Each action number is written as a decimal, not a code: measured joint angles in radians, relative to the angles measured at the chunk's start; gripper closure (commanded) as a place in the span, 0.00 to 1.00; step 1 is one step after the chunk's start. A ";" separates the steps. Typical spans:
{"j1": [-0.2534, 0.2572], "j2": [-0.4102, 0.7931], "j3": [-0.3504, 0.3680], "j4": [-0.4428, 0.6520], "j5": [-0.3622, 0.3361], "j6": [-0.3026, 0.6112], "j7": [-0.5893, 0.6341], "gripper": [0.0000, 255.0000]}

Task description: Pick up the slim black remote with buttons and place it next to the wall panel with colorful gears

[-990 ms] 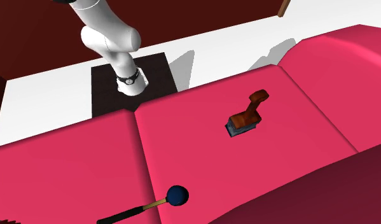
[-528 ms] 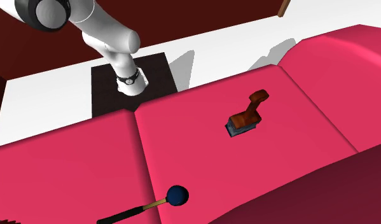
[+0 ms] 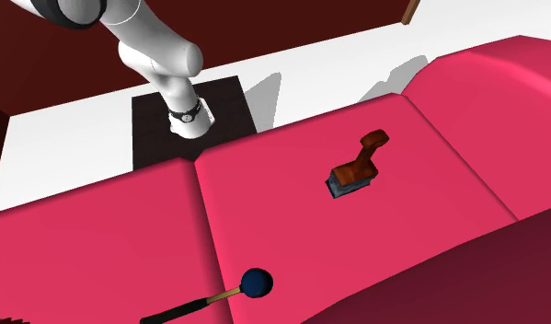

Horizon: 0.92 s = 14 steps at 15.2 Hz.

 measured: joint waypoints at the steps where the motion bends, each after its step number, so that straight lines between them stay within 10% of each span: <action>1: 0.005 -0.010 0.000 -0.030 -0.003 0.021 0.000 1.00; 14: 0.037 -0.080 0.003 -0.313 -0.027 0.236 -0.004 1.00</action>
